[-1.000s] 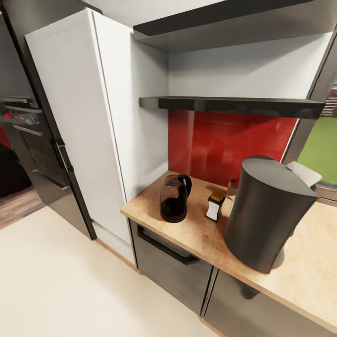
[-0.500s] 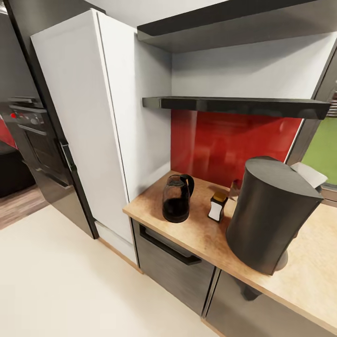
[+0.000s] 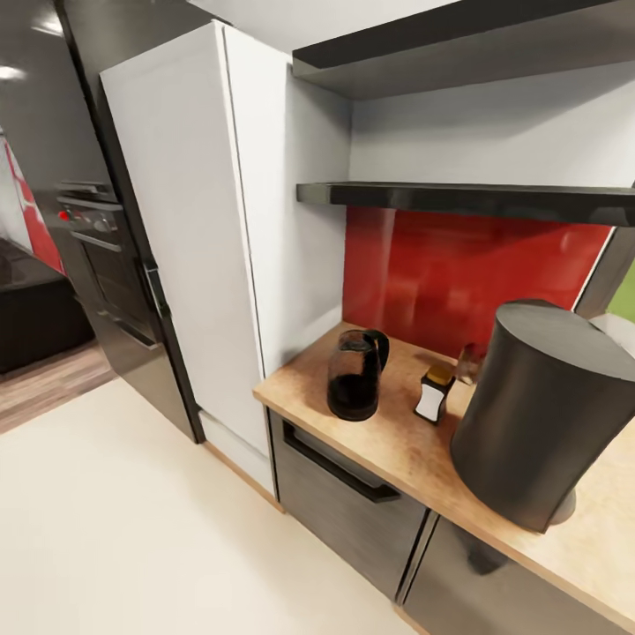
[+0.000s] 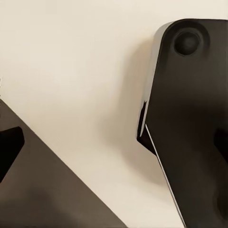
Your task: Set up a coffee station on the kitchen countertop: keep the coffee maker on the countertop, move the bottle of coffee from the kitchen shelf to the counter next to the coffee maker, place a paper coffee filter on top of the coffee maker, put the saucer next to the coffee maker with the coffee cup on the saucer, and place the electric kettle next to the coffee maker.
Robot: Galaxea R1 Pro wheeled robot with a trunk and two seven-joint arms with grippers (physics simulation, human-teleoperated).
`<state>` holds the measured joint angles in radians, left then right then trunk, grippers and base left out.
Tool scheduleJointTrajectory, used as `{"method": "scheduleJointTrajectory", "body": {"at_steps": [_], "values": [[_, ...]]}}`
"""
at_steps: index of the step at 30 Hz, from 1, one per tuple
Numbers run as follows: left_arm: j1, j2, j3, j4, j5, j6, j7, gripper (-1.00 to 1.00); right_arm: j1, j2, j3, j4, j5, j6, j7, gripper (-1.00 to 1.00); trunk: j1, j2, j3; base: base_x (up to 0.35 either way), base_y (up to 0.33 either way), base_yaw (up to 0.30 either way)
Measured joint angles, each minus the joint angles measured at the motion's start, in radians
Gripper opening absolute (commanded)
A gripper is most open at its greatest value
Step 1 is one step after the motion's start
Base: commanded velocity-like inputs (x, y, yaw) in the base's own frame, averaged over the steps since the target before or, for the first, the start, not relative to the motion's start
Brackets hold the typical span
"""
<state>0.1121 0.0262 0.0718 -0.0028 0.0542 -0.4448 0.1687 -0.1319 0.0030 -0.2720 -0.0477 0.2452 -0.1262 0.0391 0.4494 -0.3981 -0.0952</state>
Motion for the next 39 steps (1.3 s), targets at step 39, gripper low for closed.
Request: {"method": "scheduleJointTrajectory", "body": {"at_steps": [39], "values": [[0.000, 0.000, 0.018, 0.001, -0.004, 0.007, -0.003, 1.00, -0.001, 0.171, 0.379, -0.821, -0.007, -0.146, 0.002, 1.00, 0.000, 0.000, 0.000, 0.000, 0.072, 0.033]]}}
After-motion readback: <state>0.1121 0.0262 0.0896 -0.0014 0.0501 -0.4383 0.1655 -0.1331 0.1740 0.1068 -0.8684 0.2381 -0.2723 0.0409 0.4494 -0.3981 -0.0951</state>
